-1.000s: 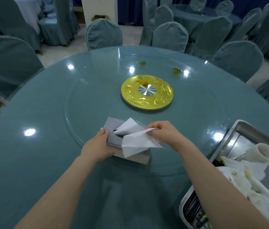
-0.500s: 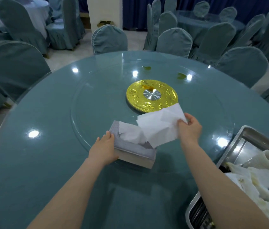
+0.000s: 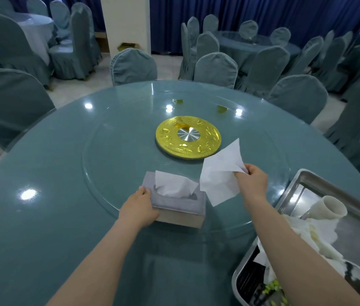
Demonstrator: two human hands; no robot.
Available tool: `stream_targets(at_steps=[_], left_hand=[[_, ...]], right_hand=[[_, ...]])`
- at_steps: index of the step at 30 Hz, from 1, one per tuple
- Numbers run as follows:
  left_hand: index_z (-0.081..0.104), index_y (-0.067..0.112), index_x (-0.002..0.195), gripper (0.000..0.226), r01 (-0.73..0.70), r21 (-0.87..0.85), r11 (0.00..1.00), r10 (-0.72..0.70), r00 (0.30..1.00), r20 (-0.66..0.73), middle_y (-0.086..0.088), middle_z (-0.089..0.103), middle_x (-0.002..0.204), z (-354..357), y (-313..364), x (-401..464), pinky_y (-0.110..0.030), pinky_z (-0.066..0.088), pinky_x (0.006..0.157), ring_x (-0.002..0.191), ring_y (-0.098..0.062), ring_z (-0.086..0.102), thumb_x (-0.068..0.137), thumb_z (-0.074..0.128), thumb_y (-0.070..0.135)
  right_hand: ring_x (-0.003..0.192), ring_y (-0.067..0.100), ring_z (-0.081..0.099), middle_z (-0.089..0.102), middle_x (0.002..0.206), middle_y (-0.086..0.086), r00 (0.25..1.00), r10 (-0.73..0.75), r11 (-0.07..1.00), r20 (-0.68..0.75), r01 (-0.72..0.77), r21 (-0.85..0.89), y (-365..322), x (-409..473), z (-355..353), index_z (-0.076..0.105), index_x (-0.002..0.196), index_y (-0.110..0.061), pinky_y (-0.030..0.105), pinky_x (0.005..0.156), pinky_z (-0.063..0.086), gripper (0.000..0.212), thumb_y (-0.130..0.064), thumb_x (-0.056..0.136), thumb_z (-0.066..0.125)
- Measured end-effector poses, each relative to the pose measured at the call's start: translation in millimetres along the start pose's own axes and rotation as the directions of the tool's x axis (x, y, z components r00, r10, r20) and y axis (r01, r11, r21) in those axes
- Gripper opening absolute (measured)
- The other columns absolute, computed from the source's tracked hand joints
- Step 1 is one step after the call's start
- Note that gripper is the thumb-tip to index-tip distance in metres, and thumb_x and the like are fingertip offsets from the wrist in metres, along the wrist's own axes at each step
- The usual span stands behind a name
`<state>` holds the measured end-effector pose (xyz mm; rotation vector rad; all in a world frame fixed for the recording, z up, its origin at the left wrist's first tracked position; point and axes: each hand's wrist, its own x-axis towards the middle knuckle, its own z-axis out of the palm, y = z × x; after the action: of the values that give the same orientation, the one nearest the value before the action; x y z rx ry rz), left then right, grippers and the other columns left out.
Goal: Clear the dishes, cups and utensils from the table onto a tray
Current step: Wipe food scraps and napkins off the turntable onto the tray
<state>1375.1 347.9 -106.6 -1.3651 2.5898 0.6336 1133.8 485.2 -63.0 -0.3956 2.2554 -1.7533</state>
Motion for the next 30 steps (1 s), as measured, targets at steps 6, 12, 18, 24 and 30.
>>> stream_targets(at_steps=[6, 12, 18, 24, 30], left_hand=[[0.047, 0.014, 0.133, 0.053, -0.057, -0.042, 0.998, 0.058, 0.998, 0.032, -0.002, 0.04, 0.141, 11, 28, -10, -0.036, 0.038, 0.099, 0.122, -0.026, 0.048, 0.083, 0.051, 0.033], [0.056, 0.021, 0.12, 0.04, -0.151, -0.053, 0.987, 0.156, 0.984, 0.09, -0.004, 0.049, 0.139, 11, 60, -18, -0.045, 0.016, 0.112, 0.13, -0.022, 0.042, 0.084, 0.055, 0.039], [0.001, 0.023, 0.152, 0.104, -0.203, -0.286, 0.937, 0.14, 0.964, -0.224, -0.002, 0.007, 0.16, 4, 76, -24, -0.047, 0.008, 0.116, 0.147, -0.017, 0.006, 0.077, 0.071, 0.044], [0.005, 0.027, 0.152, 0.122, -0.164, -0.498, 0.852, 0.081, 0.98, -0.184, -0.002, 0.027, 0.153, -20, 84, -32, -0.053, 0.027, 0.111, 0.141, -0.022, 0.027, 0.061, 0.085, 0.039], [0.066, 0.018, 0.106, 0.034, -0.152, -0.834, 0.53, 0.128, 0.987, -0.098, 0.002, 0.072, 0.097, -28, 85, -46, -0.014, 0.05, 0.066, 0.087, -0.015, 0.067, 0.075, 0.078, 0.019]], right_hand=[[0.06, 0.005, 0.051, 0.062, 0.068, -0.013, 0.998, -0.066, 0.995, 0.009, 0.067, -0.08, -5, -2, -16, 0.062, 0.068, -0.026, 0.02, 0.051, 0.041, 0.016, -0.016, 0.08, 0.065], [0.053, 0.006, 0.045, 0.056, 0.059, -0.009, 0.983, -0.154, 0.972, 0.098, 0.169, -0.164, -8, -6, -25, 0.058, 0.065, -0.019, 0.015, 0.044, 0.035, 0.016, -0.017, 0.076, 0.069], [0.048, -0.006, 0.049, 0.055, 0.052, -0.014, 0.836, -0.133, 0.887, 0.532, 0.34, -0.312, -16, -28, -12, 0.057, 0.062, -0.024, 0.006, 0.044, 0.036, 0.018, -0.027, 0.068, 0.073], [0.055, -0.002, 0.042, 0.052, 0.061, -0.015, 0.611, -0.061, 0.872, 0.79, 0.418, -0.256, -30, -39, -15, 0.057, 0.073, -0.017, 0.011, 0.05, 0.032, 0.026, -0.035, 0.071, 0.075], [0.062, 0.001, 0.059, 0.065, 0.068, -0.014, 0.587, -0.061, 0.944, 0.807, 0.296, -0.144, -36, -38, -29, 0.062, 0.078, -0.025, 0.015, 0.056, 0.044, 0.014, -0.015, 0.077, 0.071]])
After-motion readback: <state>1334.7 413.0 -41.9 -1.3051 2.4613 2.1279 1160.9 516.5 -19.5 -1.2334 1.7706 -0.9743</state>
